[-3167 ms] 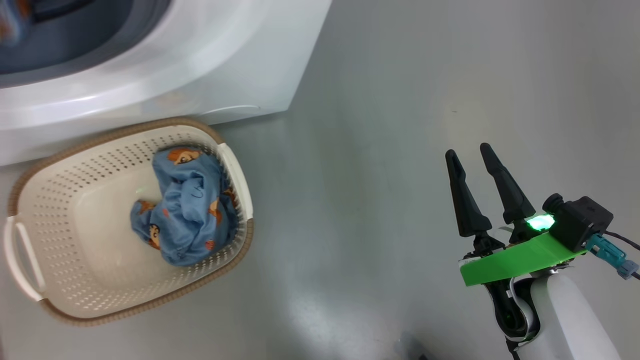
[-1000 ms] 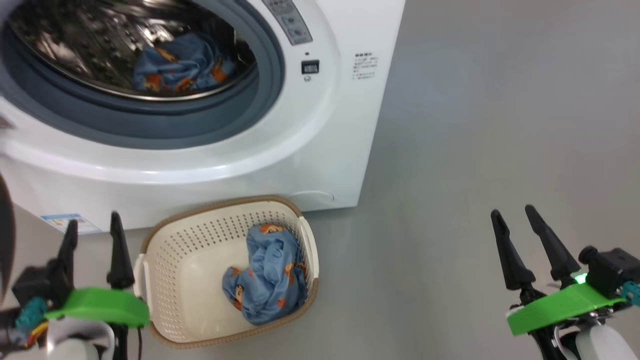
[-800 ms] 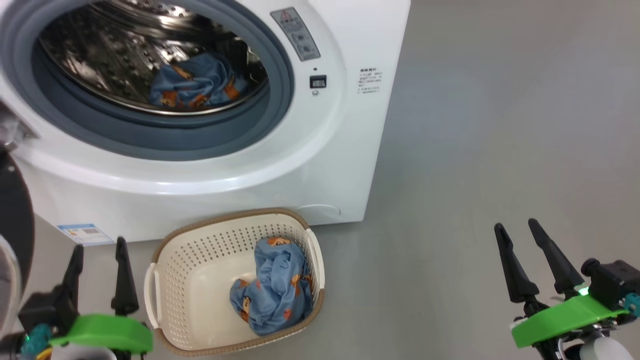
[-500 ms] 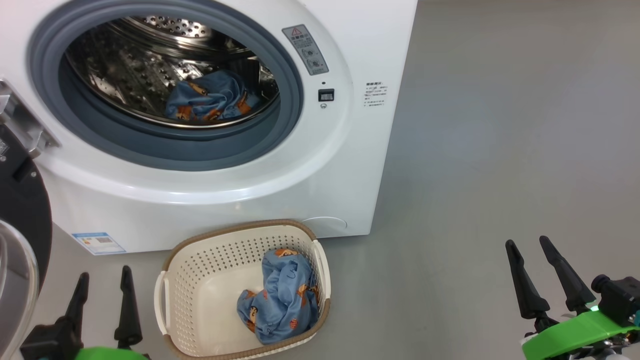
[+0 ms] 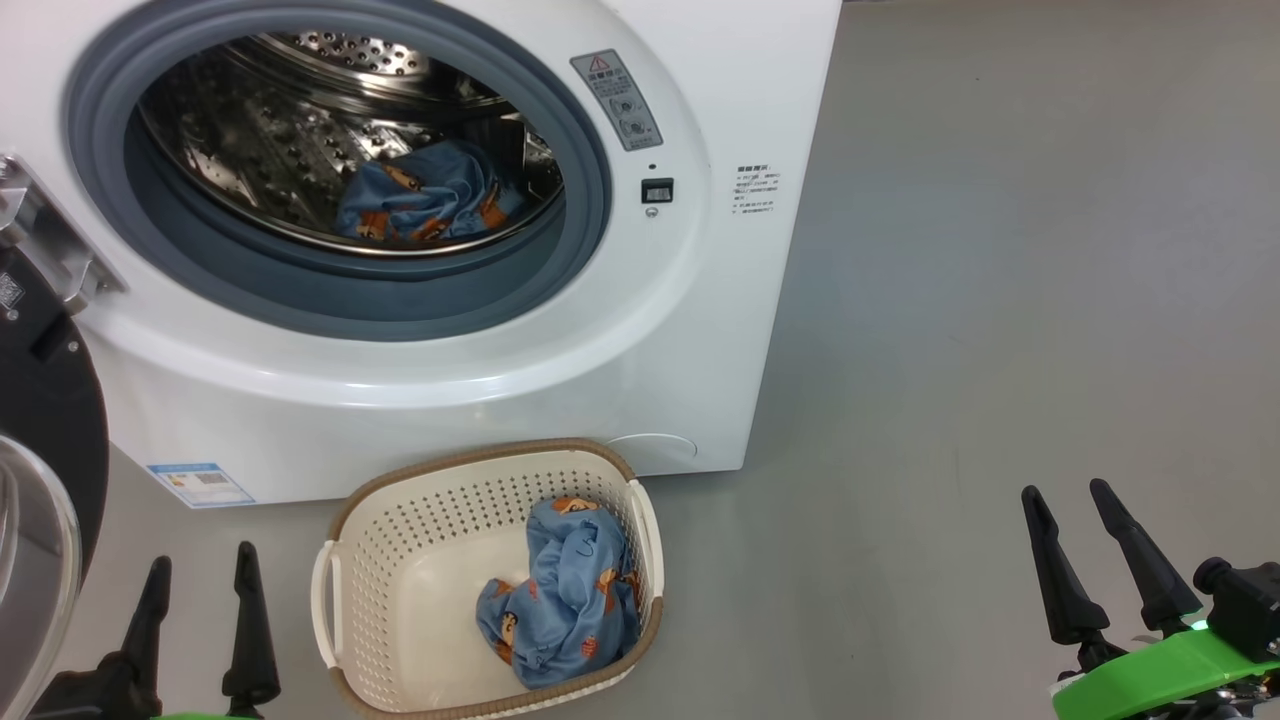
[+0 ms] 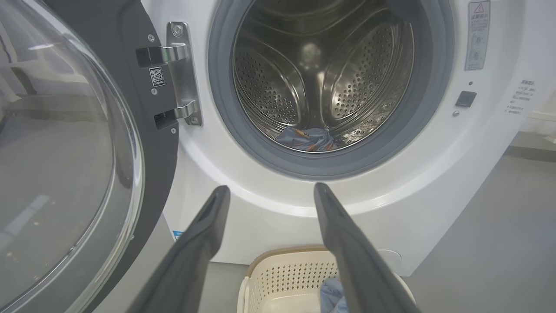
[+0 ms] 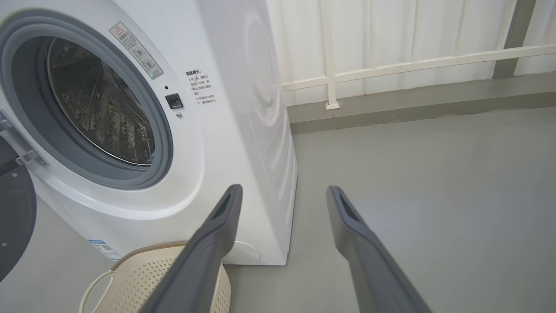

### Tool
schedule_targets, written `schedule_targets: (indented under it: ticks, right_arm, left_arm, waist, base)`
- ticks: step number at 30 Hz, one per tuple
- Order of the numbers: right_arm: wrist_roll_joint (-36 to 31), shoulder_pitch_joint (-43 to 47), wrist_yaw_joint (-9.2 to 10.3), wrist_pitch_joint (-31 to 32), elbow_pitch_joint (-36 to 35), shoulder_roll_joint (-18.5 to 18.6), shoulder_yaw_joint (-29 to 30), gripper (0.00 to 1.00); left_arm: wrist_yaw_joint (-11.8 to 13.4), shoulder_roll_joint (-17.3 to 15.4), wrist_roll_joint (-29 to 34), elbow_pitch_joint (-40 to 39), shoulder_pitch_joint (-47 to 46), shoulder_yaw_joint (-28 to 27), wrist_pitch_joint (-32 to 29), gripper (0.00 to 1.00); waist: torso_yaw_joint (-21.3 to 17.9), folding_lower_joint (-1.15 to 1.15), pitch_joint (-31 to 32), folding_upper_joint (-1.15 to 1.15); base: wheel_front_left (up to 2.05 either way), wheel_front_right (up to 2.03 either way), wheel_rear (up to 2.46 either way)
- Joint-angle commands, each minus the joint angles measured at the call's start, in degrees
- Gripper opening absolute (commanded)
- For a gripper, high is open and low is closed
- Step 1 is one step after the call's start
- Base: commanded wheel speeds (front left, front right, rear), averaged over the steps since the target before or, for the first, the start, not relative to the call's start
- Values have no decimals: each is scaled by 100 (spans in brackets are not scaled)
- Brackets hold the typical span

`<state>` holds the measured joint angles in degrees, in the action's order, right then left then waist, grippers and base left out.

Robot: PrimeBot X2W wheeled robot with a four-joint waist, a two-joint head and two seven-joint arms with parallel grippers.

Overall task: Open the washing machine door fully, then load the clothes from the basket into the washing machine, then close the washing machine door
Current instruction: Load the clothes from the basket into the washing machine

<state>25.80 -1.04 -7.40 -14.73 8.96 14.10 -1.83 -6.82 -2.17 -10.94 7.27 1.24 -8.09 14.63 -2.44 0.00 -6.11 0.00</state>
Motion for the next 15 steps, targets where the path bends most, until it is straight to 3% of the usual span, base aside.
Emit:
schedule_targets:
  ticks: [1, 15]
  right_arm:
    - [109, 2, -9, -27, -148, 76, -106, 100]
    - [99, -149, -9, -27, -178, 19, -136, 100]
  left_arm:
    - [27, -72, -15, -175, -48, -165, 37, 100]
    - [42, -71, -100, -16, -127, -44, 37, 100]
  waist:
    - [-6, 0, 0, 0]
    - [-52, 0, -206, 0]
  base:
    - [0, 0, 0]
    - [0, 0, 0]
